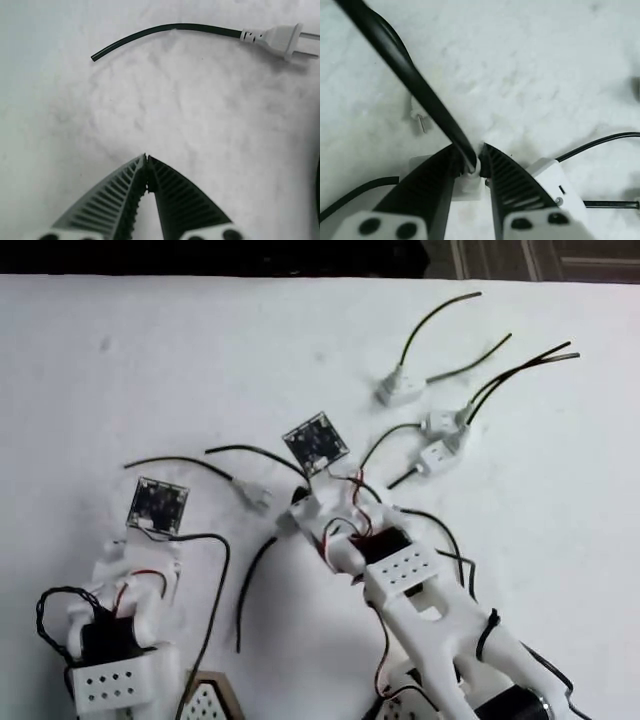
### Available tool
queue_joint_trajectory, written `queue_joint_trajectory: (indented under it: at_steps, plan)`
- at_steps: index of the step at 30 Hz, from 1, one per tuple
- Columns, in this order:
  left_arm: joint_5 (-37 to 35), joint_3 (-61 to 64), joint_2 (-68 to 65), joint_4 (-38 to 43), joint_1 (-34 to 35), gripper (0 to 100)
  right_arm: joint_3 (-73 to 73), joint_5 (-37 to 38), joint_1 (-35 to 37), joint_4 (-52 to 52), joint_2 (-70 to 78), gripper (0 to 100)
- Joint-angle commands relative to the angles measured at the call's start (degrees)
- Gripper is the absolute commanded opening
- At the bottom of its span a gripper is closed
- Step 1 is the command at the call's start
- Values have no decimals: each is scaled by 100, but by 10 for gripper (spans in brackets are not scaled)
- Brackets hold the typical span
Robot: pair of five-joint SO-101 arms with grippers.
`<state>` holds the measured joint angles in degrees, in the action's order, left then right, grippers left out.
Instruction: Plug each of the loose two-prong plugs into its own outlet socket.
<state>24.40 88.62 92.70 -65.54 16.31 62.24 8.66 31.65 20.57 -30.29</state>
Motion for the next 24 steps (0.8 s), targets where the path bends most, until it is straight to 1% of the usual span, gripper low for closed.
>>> queue_joint_trajectory:
  at_steps: [1,3,9,14,24]
  plan:
    - [53,-18,31,9,-13,24,-202,-18,110,-470,-13,17]
    - [53,-18,31,9,-13,24,-281,-18,101,-716,-13,17]
    - [53,-18,31,9,-13,24,-949,-18,-154,-716,242,17]
    - [53,-18,31,9,-13,24,-1952,-18,-453,-752,1411,17]
    - [53,-18,31,0,-13,24,-4668,-18,-1262,-743,3943,17]
